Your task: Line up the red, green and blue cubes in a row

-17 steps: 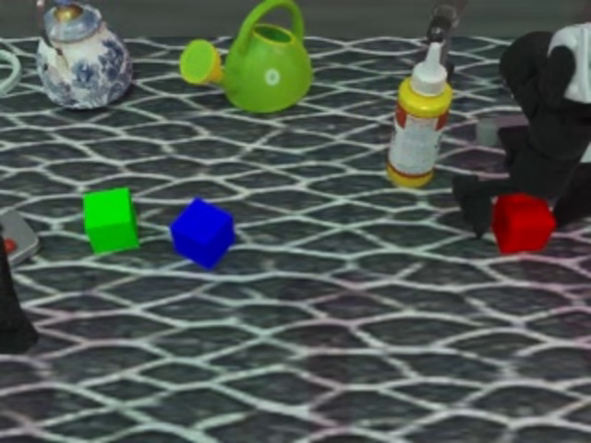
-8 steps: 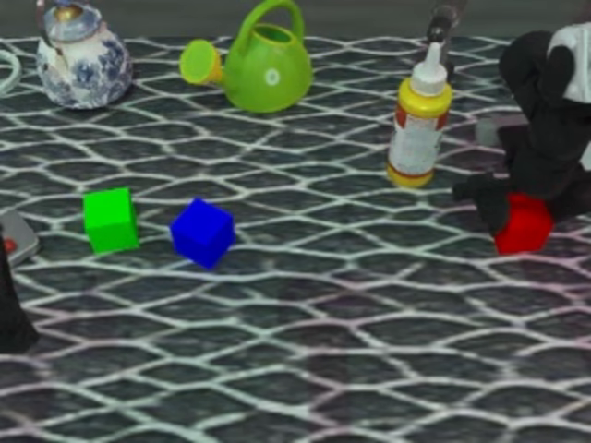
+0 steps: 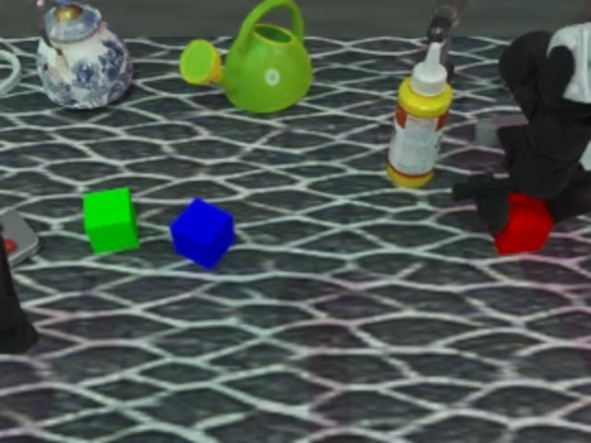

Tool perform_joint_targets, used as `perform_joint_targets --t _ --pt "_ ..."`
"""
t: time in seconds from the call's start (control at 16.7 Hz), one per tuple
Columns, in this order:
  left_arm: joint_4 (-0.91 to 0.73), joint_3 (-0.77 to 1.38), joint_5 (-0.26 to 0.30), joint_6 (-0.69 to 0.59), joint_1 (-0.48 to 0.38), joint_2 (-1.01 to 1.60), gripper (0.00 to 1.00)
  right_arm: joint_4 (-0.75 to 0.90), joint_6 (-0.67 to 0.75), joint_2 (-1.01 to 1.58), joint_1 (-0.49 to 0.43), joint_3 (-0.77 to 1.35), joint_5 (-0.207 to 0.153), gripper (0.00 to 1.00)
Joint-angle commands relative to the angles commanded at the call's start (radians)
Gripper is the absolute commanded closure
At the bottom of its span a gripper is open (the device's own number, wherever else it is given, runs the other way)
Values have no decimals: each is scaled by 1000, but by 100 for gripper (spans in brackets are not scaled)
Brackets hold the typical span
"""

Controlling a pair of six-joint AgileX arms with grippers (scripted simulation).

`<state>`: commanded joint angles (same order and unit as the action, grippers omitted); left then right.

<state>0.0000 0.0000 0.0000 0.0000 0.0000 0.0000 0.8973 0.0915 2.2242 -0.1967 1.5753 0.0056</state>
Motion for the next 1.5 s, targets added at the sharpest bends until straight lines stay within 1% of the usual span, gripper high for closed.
perform_joint_targets --t 0.18,0.48,0.78,0.9,1.02,1.14,1.26,1.5 --pt "0 0 0 0 0 0 0 42 -1 -11 -3 35 -1 100" --pt "0 0 0 0 0 0 0 222 -2 -69 -8 146 -1 100" --pt "0 0 0 0 0 0 0 236 -1 -76 -3 157 -1 100" --pt "0 0 0 0 0 0 0 242 13 -70 -17 167 -1 100" --pt "0 0 0 0 0 0 0 262 68 -48 -71 207 0 100" --pt "0 0 0 0 0 0 0 292 164 -16 -157 264 3 100" --pt "0 0 0 0 0 0 0 328 293 20 -265 330 5 100" --pt "0 0 0 0 0 0 0 406 601 92 -508 466 9 100"
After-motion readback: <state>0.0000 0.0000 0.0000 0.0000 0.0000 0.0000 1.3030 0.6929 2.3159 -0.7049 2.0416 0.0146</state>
